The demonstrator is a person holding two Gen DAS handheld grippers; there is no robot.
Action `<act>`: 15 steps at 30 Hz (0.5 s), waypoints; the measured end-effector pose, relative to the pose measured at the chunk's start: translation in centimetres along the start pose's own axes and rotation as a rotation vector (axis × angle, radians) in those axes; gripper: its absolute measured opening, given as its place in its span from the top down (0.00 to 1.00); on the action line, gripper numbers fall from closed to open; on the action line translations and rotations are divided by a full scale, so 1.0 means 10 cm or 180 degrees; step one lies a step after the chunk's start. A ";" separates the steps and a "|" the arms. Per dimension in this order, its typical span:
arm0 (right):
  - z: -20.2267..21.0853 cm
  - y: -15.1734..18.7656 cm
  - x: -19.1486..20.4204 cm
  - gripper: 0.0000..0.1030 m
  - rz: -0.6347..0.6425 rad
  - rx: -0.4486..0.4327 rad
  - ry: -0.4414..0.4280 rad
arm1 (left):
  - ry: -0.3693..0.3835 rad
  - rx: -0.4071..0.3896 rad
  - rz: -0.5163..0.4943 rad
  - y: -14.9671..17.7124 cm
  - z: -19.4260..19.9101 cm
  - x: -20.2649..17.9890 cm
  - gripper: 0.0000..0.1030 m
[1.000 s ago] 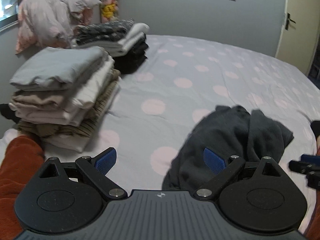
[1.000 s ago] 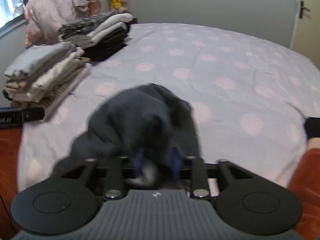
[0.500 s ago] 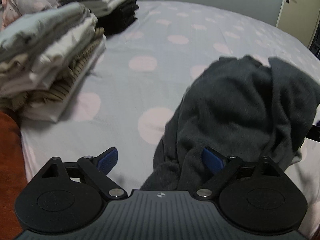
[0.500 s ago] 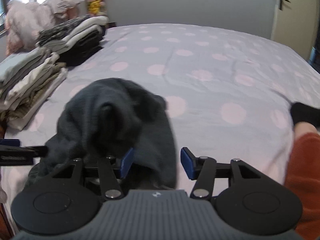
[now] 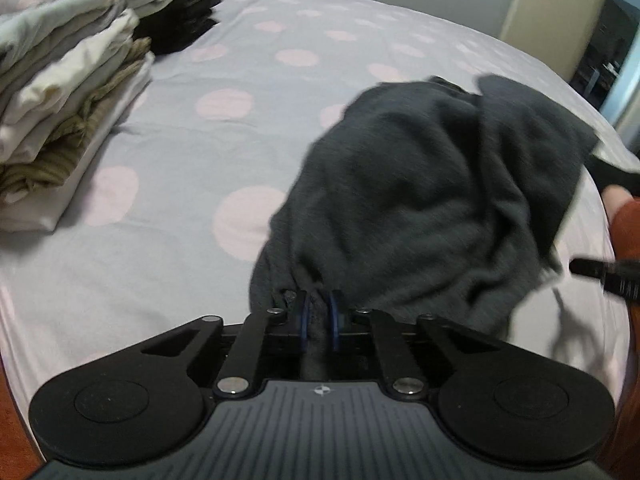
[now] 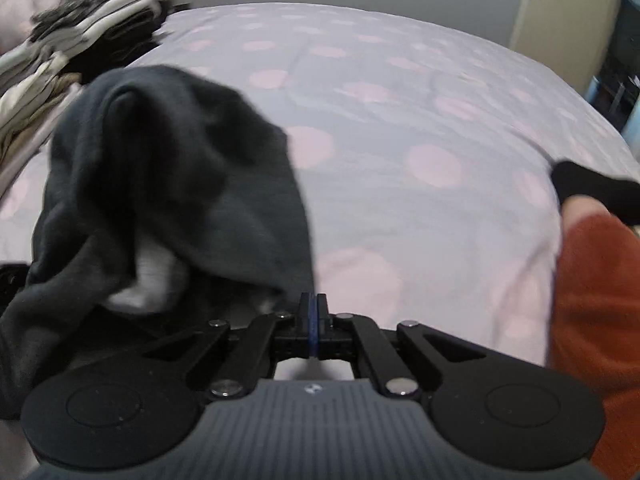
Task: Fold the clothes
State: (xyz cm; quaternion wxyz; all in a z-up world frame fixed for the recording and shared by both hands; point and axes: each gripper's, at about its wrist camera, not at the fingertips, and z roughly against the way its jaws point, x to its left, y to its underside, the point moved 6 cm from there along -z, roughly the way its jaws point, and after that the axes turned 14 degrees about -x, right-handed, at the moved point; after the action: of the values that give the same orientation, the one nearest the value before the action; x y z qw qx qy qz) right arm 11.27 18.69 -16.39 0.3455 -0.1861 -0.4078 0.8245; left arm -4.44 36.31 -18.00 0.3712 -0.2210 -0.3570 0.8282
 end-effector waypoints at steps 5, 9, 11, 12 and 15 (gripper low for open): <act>0.13 -0.11 -0.03 0.87 -0.0250 -0.0130 -0.0229 | 0.0039 -0.0146 -0.0054 -0.06 0.18 -0.06 0.88; 0.19 -0.18 0.11 0.73 0.0011 -0.0271 -0.0293 | 0.0083 -0.0319 -0.0041 -0.14 0.36 -0.09 0.70; 0.19 -0.16 0.16 0.65 0.0159 -0.0305 -0.0325 | 0.0169 -0.0442 -0.0094 -0.21 0.45 -0.17 0.61; 0.18 -0.15 0.19 0.58 0.0219 -0.0304 -0.0380 | 0.0253 -0.0507 -0.0119 -0.26 0.49 -0.24 0.51; 0.18 -0.09 0.27 0.53 0.0434 -0.0322 -0.0551 | 0.0470 -0.0595 -0.0213 -0.32 0.52 -0.43 0.40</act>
State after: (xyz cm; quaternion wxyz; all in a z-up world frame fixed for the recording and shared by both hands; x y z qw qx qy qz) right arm 8.77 20.04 -14.67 0.2423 -0.1587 -0.4635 0.8374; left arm -3.55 32.25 -11.79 0.4017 -0.3030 -0.4115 0.7600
